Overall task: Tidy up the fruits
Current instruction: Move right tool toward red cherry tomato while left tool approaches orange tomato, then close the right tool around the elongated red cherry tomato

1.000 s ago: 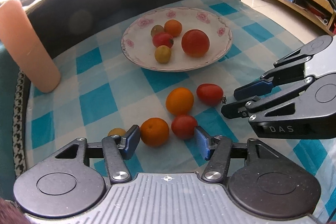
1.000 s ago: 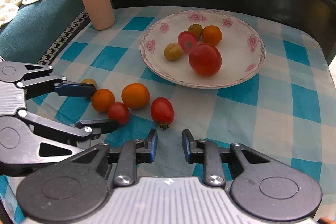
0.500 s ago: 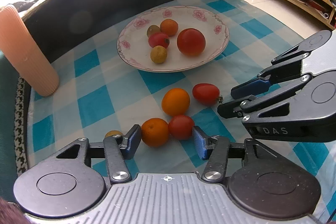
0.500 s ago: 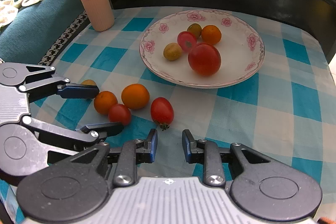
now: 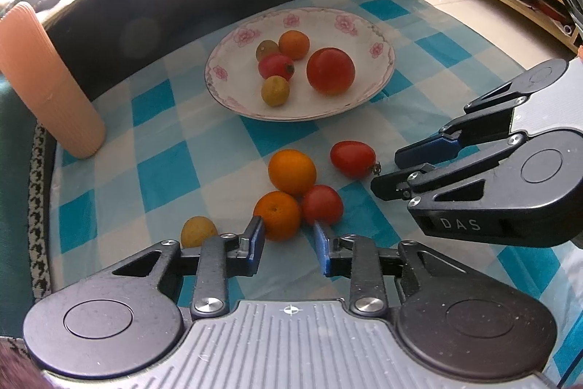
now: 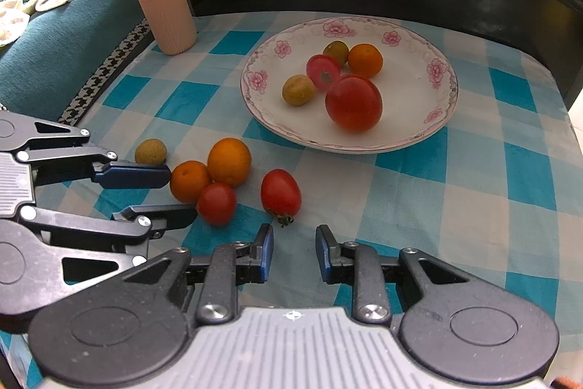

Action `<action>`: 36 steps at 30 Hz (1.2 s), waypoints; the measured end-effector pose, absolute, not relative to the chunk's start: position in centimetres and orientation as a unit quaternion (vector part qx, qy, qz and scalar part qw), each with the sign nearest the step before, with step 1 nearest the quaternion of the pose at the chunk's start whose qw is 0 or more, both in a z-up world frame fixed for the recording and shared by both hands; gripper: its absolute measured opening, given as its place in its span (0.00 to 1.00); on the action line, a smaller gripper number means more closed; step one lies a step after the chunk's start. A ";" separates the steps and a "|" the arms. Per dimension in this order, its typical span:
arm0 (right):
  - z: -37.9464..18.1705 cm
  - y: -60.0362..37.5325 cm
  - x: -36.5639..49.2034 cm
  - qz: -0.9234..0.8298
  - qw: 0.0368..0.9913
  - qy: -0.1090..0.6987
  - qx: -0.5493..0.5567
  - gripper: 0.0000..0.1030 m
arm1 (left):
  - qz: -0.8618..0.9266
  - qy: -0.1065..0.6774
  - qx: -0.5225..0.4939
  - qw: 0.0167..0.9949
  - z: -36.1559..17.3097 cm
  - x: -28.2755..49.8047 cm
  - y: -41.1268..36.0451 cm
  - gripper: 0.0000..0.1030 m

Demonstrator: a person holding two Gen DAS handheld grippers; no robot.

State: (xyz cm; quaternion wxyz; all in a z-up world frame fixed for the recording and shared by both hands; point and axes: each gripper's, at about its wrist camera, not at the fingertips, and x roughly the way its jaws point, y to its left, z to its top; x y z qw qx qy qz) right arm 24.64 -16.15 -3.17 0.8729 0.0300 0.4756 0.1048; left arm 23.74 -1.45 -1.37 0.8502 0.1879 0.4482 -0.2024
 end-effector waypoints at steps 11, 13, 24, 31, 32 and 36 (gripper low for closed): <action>-3.2 -16.3 24.7 0.106 0.872 0.477 0.034 0.38 | -0.241 0.457 0.194 0.834 -1.5 21.8 -1.3 0.38; -3.2 -16.5 24.7 0.107 0.871 0.478 0.036 0.38 | -0.250 0.460 0.198 0.829 -1.7 21.2 -1.0 0.39; -3.3 -17.3 24.4 0.106 0.869 0.481 0.049 0.38 | -0.239 0.448 0.165 0.846 -1.8 22.8 0.6 0.44; -3.1 -17.6 24.1 0.109 0.869 0.479 0.054 0.38 | -0.220 0.430 0.201 0.852 -2.6 24.5 -0.4 0.47; -3.0 -17.7 24.0 0.110 0.869 0.479 0.056 0.38 | -0.217 0.429 0.203 0.853 -2.7 24.7 -0.6 0.47; -2.9 -18.1 24.0 0.108 0.870 0.477 0.061 0.38 | -0.214 0.433 0.199 0.853 -3.1 25.2 -1.0 0.45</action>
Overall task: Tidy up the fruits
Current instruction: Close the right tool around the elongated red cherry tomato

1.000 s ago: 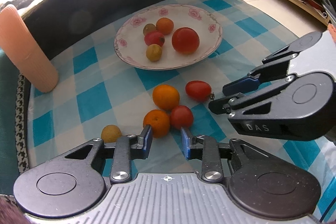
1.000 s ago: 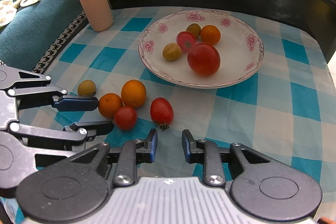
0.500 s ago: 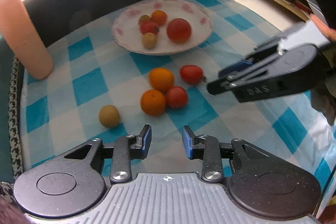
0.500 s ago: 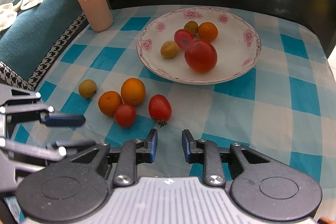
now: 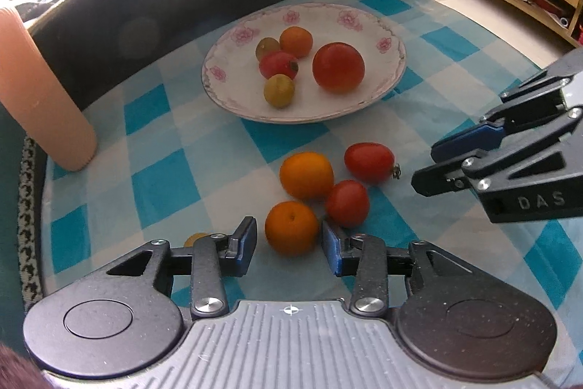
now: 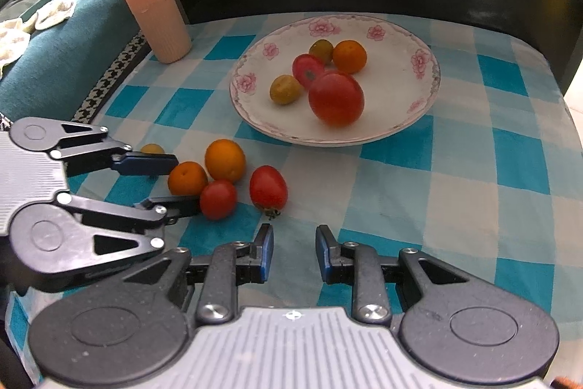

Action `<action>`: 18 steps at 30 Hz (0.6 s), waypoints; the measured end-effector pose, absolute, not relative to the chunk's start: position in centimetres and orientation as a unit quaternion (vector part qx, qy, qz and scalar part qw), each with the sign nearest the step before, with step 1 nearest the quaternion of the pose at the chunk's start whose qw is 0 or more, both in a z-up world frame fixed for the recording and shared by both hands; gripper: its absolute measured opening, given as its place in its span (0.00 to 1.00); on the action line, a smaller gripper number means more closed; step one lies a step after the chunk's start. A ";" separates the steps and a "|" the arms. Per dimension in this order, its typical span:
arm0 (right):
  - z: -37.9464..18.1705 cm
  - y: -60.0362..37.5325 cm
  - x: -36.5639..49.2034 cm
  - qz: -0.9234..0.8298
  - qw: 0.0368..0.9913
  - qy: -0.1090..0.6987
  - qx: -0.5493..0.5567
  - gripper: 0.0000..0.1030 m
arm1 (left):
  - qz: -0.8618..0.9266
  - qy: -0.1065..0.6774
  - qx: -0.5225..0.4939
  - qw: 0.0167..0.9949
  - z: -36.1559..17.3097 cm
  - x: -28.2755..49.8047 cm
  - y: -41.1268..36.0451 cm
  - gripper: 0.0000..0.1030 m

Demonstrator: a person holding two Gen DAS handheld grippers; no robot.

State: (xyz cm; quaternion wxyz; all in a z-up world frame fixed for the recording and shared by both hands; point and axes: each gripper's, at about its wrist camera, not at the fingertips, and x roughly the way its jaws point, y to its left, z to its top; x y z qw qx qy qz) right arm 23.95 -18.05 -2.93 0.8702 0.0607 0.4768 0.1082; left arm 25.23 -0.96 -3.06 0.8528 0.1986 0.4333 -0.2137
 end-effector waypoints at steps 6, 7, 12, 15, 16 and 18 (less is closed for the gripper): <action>-2.7 -18.3 24.1 0.110 0.872 0.474 0.055 0.38 | -0.219 0.432 0.200 0.852 -3.0 24.7 -1.4 0.38; -2.7 -18.2 24.1 0.114 0.872 0.473 0.052 0.38 | -0.219 0.433 0.200 0.851 -3.0 24.7 -1.4 0.38; -2.7 -17.2 24.9 0.134 0.872 0.469 0.043 0.39 | -0.224 0.441 0.193 0.847 -2.7 24.6 -1.3 0.38; -2.8 -16.4 25.7 0.145 0.874 0.463 0.036 0.40 | -0.228 0.447 0.189 0.844 -2.8 24.6 -1.1 0.38; -2.7 -16.2 25.9 0.149 0.875 0.459 0.036 0.41 | -0.229 0.448 0.187 0.844 -2.8 24.7 -1.1 0.38; -2.7 -15.8 26.4 0.151 0.877 0.455 0.033 0.44 | -0.230 0.453 0.177 0.843 -2.7 24.8 -0.9 0.38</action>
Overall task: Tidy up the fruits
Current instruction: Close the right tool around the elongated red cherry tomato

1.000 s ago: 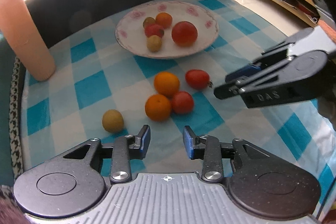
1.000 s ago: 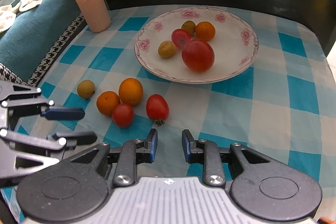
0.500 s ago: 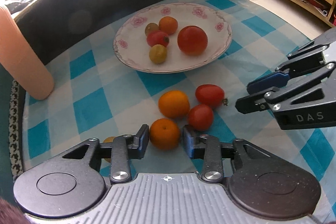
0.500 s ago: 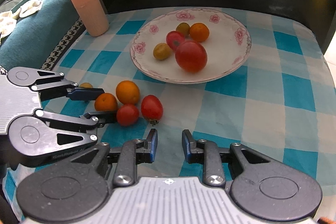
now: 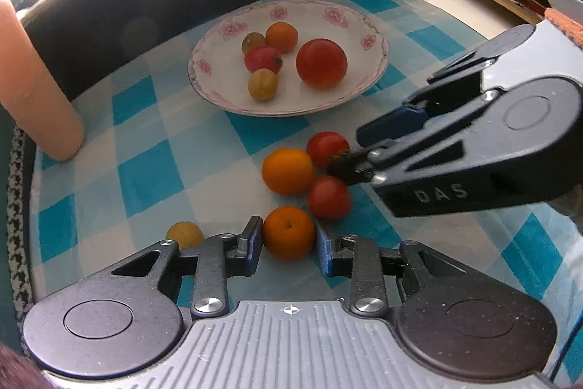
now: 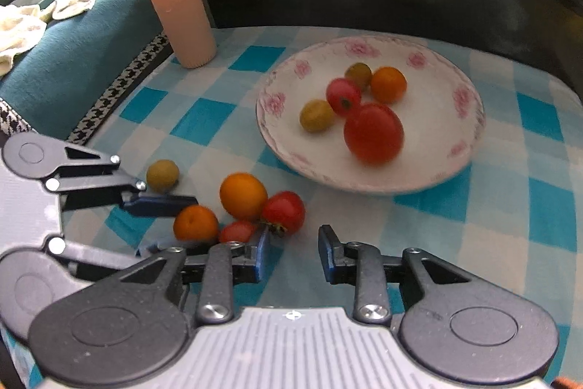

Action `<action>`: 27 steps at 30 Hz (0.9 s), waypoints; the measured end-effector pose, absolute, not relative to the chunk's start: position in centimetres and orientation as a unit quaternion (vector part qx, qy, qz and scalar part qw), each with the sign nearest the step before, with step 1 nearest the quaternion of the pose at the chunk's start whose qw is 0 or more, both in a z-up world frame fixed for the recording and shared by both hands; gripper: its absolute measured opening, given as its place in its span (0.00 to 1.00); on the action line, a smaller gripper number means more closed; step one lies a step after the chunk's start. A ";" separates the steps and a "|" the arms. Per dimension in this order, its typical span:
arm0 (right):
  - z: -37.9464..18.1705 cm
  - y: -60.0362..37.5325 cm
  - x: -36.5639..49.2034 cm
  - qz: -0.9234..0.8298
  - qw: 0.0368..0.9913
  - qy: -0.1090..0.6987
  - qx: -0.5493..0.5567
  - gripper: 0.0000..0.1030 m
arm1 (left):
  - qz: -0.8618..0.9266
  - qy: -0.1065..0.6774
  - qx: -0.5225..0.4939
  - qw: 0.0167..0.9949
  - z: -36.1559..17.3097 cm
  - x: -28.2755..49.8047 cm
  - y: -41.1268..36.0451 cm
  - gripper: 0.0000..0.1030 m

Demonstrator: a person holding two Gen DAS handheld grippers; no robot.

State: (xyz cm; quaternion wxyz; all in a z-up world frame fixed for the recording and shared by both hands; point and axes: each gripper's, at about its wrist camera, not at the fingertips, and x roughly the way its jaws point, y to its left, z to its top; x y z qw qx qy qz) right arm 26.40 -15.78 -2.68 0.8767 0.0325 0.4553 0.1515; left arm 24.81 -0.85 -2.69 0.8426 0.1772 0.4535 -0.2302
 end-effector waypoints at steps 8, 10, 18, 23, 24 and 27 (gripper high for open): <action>-2.7 -16.5 28.1 0.148 0.865 0.466 0.114 0.44 | -0.231 0.460 0.159 0.843 -2.6 24.8 0.0 0.38; -2.8 -16.4 28.3 0.144 0.864 0.471 0.110 0.44 | -0.231 0.460 0.158 0.843 -2.6 25.0 0.0 0.38; -2.8 -15.5 27.8 0.135 0.863 0.482 0.069 0.43 | -0.229 0.467 0.141 0.842 -2.8 25.5 0.6 0.39; -2.7 -16.0 27.3 0.139 0.857 0.491 0.074 0.40 | -0.226 0.472 0.131 0.842 -3.0 25.7 0.6 0.40; -2.8 -16.0 27.3 0.139 0.857 0.490 0.075 0.40 | -0.223 0.473 0.130 0.843 -3.0 25.8 0.5 0.40; -2.9 -16.4 27.5 0.129 0.858 0.488 0.097 0.41 | -0.218 0.470 0.135 0.844 -3.0 25.7 0.2 0.40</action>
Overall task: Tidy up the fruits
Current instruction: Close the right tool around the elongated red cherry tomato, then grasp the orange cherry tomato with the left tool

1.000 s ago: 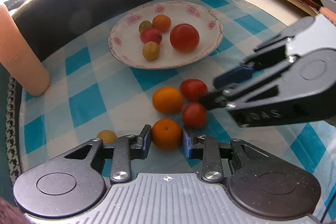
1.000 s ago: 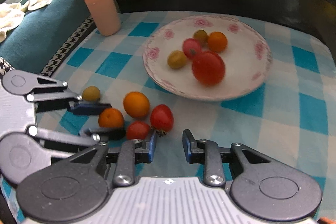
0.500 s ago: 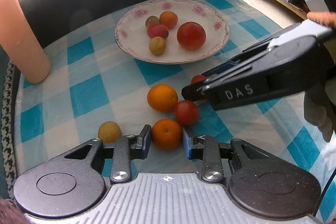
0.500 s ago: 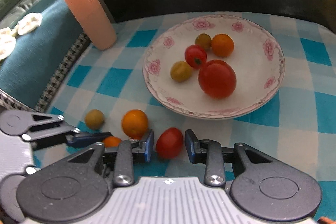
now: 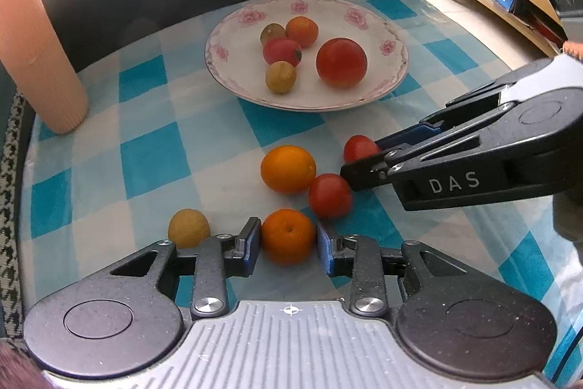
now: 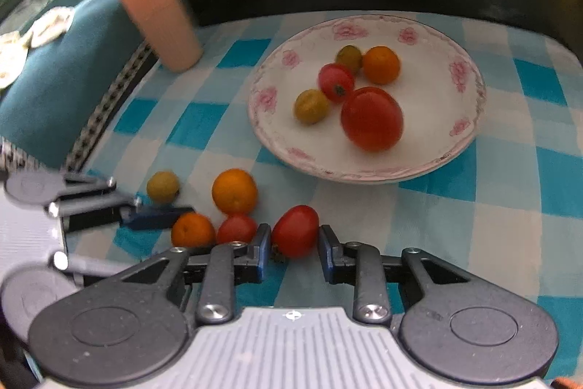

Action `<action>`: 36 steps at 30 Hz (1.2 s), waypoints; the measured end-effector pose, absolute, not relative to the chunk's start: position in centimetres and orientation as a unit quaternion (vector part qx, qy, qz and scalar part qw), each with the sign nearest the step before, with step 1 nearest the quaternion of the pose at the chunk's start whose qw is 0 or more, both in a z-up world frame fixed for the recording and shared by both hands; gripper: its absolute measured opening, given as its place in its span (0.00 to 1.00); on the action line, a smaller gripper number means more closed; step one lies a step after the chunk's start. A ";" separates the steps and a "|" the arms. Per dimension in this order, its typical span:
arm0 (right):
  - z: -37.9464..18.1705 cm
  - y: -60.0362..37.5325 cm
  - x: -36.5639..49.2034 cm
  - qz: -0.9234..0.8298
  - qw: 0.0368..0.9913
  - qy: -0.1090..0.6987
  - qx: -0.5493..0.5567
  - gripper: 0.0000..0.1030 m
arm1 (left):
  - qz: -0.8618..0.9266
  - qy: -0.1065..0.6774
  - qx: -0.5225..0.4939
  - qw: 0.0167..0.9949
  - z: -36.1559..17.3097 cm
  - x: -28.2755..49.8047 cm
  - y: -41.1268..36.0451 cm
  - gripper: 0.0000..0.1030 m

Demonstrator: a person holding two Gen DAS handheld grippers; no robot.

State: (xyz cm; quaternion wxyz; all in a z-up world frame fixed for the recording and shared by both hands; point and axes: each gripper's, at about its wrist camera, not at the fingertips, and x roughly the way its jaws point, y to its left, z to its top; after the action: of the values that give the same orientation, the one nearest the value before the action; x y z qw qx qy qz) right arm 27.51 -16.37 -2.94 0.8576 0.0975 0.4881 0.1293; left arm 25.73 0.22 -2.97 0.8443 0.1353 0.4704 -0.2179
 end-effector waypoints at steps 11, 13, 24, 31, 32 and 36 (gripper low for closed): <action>-2.4 -16.1 27.2 0.129 0.857 0.492 0.076 0.40 | -0.210 0.473 0.145 0.843 -2.5 25.7 -0.2 0.38; -2.2 -16.2 27.3 0.130 0.858 0.490 0.077 0.40 | -0.209 0.469 0.145 0.846 -2.1 25.7 -0.3 0.38; -0.3 -16.9 26.7 0.121 0.871 0.467 0.087 0.40 | -0.197 0.450 0.136 0.860 -0.3 26.6 -1.1 0.38; 0.2 -18.0 26.8 0.104 0.879 0.455 0.098 0.40 | -0.194 0.440 0.134 0.866 0.4 27.3 -2.3 0.38; 0.3 -18.2 26.9 0.102 0.880 0.453 0.100 0.40 | -0.193 0.440 0.131 0.867 0.4 27.5 -2.4 0.38; 0.6 -18.7 27.2 0.096 0.882 0.448 0.107 0.40 | -0.195 0.441 0.129 0.867 0.6 27.8 -2.7 0.38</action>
State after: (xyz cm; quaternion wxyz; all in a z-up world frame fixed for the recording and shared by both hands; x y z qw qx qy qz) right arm 27.24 -18.69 0.57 0.8823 0.1069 0.4482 0.0962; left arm 27.80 -2.71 0.58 0.8667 0.1290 0.4406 -0.1950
